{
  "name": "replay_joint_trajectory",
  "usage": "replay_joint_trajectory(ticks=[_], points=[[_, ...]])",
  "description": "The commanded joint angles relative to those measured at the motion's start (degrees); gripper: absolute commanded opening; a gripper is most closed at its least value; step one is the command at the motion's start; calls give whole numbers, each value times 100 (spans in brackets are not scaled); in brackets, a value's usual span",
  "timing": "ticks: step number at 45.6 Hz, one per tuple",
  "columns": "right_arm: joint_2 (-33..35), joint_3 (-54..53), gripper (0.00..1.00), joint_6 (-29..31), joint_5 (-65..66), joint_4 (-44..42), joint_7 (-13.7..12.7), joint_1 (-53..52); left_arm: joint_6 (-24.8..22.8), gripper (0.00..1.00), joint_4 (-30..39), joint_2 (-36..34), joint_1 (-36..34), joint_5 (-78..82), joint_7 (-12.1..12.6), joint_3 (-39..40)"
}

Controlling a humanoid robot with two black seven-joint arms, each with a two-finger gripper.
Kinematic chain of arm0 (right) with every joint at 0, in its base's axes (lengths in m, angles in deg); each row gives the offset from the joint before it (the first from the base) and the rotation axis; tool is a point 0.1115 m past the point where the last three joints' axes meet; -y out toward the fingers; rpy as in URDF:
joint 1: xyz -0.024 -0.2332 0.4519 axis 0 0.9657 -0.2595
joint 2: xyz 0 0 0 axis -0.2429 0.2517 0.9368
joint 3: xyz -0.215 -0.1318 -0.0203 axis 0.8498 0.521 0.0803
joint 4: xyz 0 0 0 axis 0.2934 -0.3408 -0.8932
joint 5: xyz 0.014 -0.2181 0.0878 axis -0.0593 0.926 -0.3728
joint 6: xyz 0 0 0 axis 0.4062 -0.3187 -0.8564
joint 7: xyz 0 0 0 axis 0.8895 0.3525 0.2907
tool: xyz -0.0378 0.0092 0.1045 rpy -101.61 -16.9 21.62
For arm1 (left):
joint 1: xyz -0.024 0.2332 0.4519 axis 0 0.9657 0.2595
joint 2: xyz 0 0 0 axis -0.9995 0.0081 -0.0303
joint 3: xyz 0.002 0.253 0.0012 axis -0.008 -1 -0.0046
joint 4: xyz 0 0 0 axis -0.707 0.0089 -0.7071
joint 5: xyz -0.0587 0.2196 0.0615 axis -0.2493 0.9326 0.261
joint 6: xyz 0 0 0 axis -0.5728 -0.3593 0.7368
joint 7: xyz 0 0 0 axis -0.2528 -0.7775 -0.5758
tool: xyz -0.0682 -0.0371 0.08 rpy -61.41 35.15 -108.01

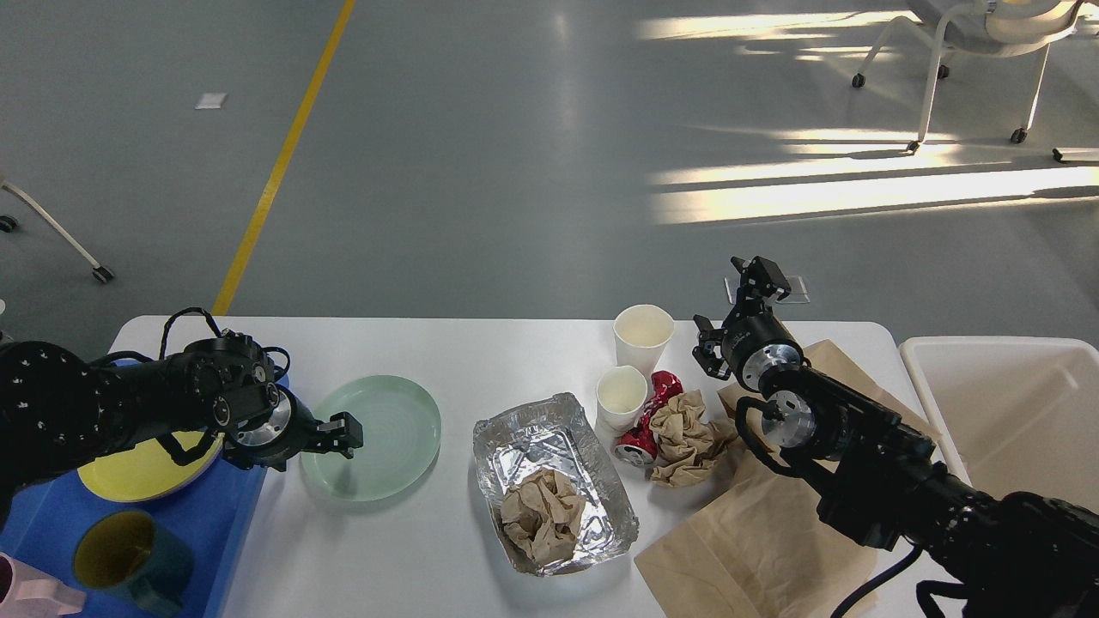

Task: Tidy desktop
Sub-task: 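Grip the pale green plate rim with the left gripper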

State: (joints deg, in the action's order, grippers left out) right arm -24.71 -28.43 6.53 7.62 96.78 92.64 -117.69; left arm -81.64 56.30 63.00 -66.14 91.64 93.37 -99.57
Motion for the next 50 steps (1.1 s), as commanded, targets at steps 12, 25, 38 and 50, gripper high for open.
replay_joint_trajectory(ticks=[12,25,38,50], points=[[0,1,100,0,0,0,-3,0,-2,69,6,-8,105,-6,472,322],[0,1,100,0,0,0,-3,0,-37,56,6,-8,105,3,472,322],[0,1,100,0,0,0,-3,0,-64,40,6,-8,105,3,498,322],[0,-8,100,0,0,0,6,0,-73,34,6,-8,105,-6,472,331]])
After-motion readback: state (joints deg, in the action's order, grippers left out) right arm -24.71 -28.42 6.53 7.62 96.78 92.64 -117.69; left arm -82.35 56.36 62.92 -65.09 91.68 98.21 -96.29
